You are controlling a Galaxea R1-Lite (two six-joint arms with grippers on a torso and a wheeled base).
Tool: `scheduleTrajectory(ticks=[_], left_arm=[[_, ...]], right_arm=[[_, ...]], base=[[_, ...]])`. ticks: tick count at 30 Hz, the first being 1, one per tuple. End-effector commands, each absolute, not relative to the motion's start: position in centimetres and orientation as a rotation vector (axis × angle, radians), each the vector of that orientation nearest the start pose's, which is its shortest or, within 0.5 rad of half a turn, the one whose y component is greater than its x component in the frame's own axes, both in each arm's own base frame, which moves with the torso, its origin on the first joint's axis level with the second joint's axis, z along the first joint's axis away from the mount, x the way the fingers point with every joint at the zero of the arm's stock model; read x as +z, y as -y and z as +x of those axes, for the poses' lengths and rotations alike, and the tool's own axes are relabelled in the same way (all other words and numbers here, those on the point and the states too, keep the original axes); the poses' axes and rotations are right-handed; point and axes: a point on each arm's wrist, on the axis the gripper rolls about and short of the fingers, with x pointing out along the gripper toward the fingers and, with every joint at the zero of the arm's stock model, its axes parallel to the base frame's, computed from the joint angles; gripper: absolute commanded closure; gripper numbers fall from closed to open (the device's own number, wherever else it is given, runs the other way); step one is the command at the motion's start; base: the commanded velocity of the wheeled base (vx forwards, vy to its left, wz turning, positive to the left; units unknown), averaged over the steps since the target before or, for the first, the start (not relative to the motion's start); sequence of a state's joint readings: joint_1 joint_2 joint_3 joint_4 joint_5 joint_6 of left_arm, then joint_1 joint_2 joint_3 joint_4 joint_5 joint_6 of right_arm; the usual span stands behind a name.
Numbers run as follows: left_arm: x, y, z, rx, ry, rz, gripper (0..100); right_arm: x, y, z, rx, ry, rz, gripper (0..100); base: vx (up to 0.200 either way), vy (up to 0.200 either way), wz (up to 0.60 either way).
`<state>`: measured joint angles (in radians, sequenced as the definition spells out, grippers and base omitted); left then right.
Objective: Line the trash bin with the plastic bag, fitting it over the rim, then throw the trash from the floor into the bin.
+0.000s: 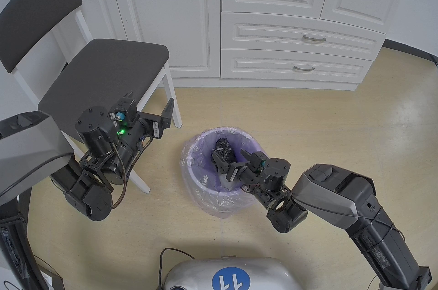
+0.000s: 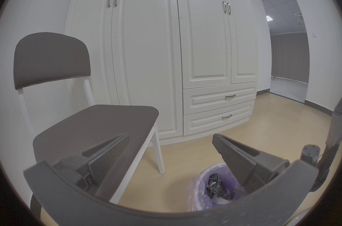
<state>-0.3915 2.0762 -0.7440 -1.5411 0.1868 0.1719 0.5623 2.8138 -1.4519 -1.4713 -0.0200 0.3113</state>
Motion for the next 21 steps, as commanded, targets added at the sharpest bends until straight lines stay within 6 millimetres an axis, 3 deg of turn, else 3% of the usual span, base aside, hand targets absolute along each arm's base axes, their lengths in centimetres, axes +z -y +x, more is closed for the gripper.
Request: scheduleTrajectory(ticks=[1,5,9,14,18,21], left_arm=[[12.7,13.5,33.5,-0.19,0.206,0.114,0],[11.9,13.9,33.9,-0.196,0.187,0.137,0],[8.9,15.0,34.4,-0.221,0.113,0.154,0],[5.8,15.3,35.0,-0.238,-0.047,0.183,0],[4.8,15.8,36.1,-0.242,-0.21,0.041,0],[4.1,16.0,36.7,-0.248,-0.31,-0.007,0]], right_arm=[[-2.5,-26.0,42.2,0.55,0.059,0.344,0],[-0.7,-25.2,42.4,0.533,0.09,0.319,0],[2.5,-22.0,42.7,0.456,0.078,0.185,0],[5.5,-18.1,42.4,0.343,-0.103,0.124,0],[5.8,-15.5,43.1,0.249,-0.259,0.088,0],[5.4,-14.9,43.4,0.231,-0.301,0.078,0]], base=[[0.0,0.0,0.0],[0.0,0.0,0.0],[0.0,0.0,0.0],[0.0,0.0,0.0],[0.0,0.0,0.0],[0.0,0.0,0.0]])
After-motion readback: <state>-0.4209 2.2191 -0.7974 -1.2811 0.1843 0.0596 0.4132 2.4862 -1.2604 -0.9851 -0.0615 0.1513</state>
